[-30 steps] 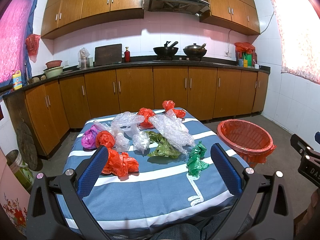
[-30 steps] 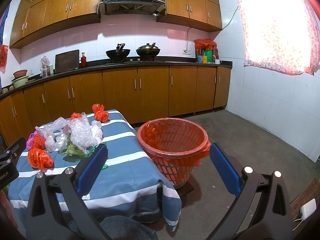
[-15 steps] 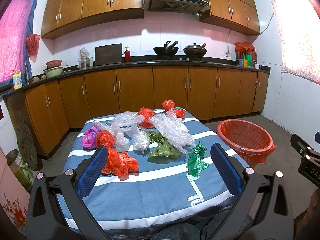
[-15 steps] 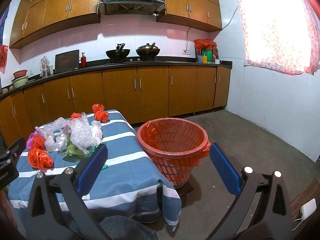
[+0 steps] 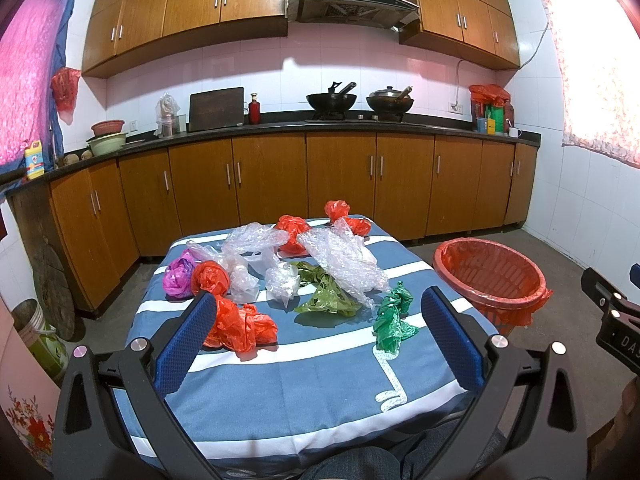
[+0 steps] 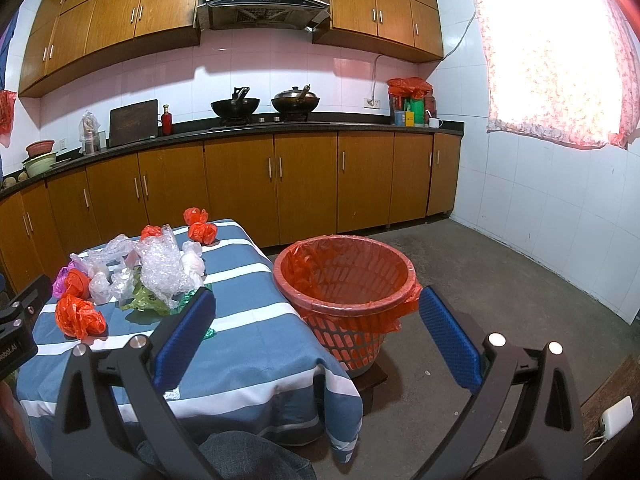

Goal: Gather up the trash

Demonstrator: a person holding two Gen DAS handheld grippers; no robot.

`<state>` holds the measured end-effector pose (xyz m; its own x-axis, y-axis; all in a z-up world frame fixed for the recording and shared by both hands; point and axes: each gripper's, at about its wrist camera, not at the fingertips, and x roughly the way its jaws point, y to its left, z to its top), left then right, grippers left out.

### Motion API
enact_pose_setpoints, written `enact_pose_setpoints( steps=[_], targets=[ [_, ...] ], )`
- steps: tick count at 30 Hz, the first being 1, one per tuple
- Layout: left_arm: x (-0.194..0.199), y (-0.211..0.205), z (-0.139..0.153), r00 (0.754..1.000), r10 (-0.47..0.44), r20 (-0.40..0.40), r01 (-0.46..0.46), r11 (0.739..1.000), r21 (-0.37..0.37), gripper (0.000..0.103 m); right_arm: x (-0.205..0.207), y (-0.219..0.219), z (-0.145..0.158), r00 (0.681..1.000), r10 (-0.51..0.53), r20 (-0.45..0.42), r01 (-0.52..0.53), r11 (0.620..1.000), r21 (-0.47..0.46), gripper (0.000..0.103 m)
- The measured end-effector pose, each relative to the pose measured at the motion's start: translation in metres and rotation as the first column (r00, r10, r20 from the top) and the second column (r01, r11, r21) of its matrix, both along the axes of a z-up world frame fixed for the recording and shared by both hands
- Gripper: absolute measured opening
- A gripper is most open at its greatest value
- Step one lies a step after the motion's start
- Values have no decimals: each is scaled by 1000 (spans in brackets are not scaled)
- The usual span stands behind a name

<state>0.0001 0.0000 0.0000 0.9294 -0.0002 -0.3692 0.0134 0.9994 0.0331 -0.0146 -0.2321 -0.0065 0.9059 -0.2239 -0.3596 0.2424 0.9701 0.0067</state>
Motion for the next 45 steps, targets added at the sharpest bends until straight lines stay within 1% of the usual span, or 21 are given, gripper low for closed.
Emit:
enact_pose_setpoints(
  steps=[30, 33, 36, 39, 45],
  targets=[
    [0, 1, 0, 1000, 4, -2, -4, 1000, 2, 101, 0, 1, -1, 1000, 0, -3, 0, 1000, 1, 99],
    [-4, 1, -3, 1000, 11, -8, -11, 1000, -1, 101, 1, 1, -1, 1000, 5, -8, -5, 1000, 4, 99],
    [8, 14, -10, 1000, 13, -20, -14, 1000, -7, 101, 3, 0, -3, 1000, 17, -16, -17, 1000, 7, 99],
    [12, 13, -12, 998, 9, -62, -10, 1000, -17, 101, 10, -2, -2, 999, 34, -31, -33, 999, 11, 99],
    [26, 36, -27, 990, 47, -133, -52, 998, -29, 101, 37, 9, -7, 994, 97, -59, -95, 994, 47, 99]
  ],
)
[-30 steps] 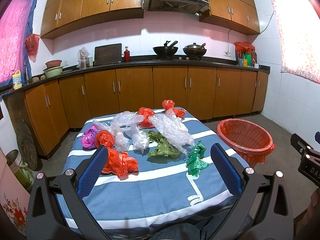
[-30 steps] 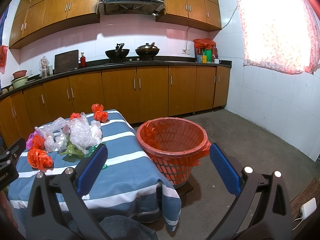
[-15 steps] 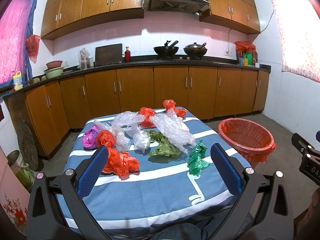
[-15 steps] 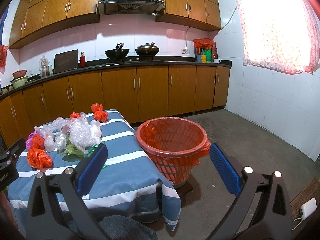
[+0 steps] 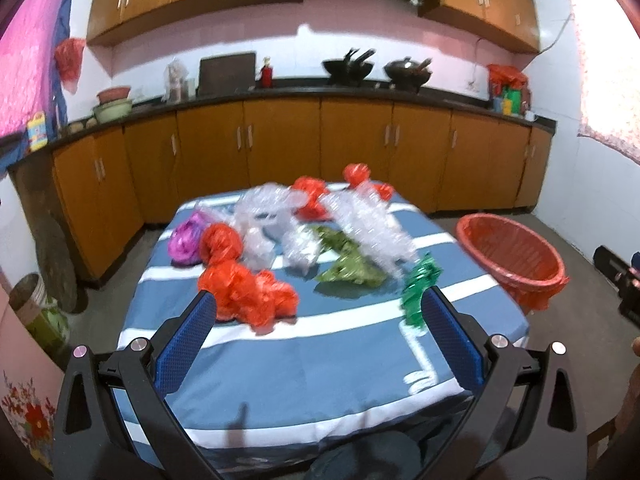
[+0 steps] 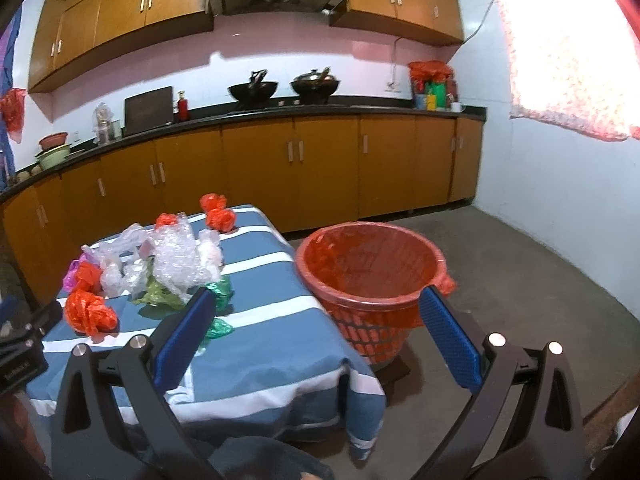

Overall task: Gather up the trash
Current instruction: 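Reach the right tool to the clear bubble-wrap bag and close on it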

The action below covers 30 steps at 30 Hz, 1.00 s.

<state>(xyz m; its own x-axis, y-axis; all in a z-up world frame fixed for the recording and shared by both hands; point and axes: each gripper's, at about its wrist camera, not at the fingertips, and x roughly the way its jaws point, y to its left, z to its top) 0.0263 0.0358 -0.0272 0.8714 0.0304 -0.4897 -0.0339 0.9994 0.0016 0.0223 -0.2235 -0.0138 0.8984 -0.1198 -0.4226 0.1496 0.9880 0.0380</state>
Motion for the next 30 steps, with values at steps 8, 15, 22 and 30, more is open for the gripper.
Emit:
enact_pose_setpoints(
  steps=[8, 15, 22, 30],
  targets=[
    [23, 41, -21, 992, 114, -44, -111, 992, 65, 101, 58, 35, -17, 985, 149, -83, -147, 989, 26, 82],
    [47, 76, -29, 978, 200, -63, -195, 978, 76, 101, 118, 85, -22, 955, 276, -106, -277, 961, 8, 79],
    [66, 95, -37, 971, 224, -79, -221, 974, 41, 98, 173, 131, -40, 920, 365, -141, -369, 930, 4, 79],
    [77, 95, -49, 973, 209, -96, -206, 978, 45, 98, 213, 151, -68, 909, 348, -230, -367, 929, -43, 79]
  ],
)
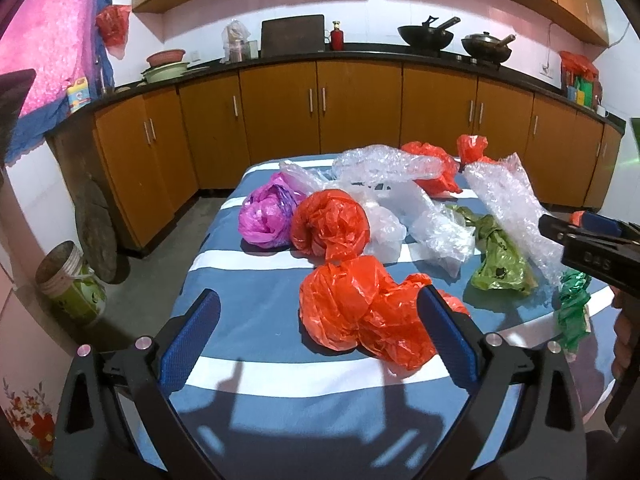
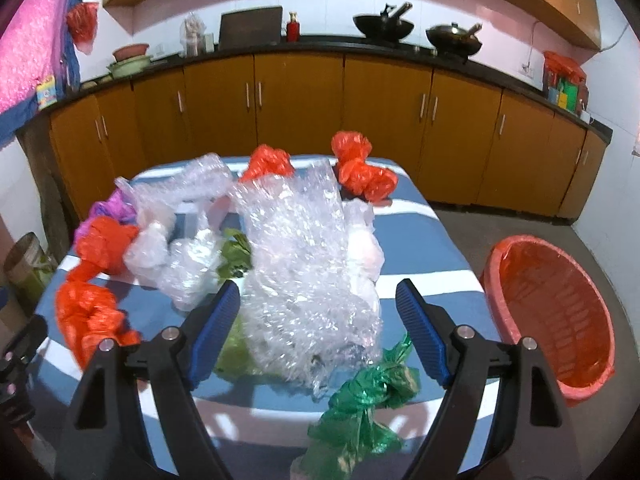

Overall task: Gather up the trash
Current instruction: 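Reach the right tool to the clear bubble-wrap bag and close on it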

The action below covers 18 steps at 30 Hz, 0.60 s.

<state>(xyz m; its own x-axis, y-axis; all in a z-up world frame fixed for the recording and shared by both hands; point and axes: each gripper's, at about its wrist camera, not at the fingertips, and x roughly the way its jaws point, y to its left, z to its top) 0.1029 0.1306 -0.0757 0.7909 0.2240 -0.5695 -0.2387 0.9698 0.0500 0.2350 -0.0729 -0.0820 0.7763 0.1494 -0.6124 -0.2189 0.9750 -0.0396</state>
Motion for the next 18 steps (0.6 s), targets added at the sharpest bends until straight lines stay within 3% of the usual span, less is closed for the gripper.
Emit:
enact_pose_setpoints(
  steps=[3, 5, 8, 13, 18],
  targets=[
    [4, -1, -2, 1000, -9, -4, 9, 1000, -4, 98, 11, 0, -8, 999, -8, -36, 7, 1000, -7, 69],
    [6, -1, -4, 1000, -15, -6, 15, 1000, -6, 98, 17, 1, -13, 998, -4, -67, 3, 1000, -17, 43],
    [8, -1, -6, 1000, -21, -10, 21, 1000, -13, 98, 20, 1, -18, 996, 4, -91, -4, 1000, -6, 25],
    [9, -2, -8, 999, -40, -17, 39, 999, -34, 92, 13, -2, -11, 997, 30, -70, -26, 998, 61, 15],
    [10, -2, -9, 998, -54, -20, 53, 996, -74, 83, 3, -4, 9, 999, 46, -1, -46, 993, 112, 14]
  ],
)
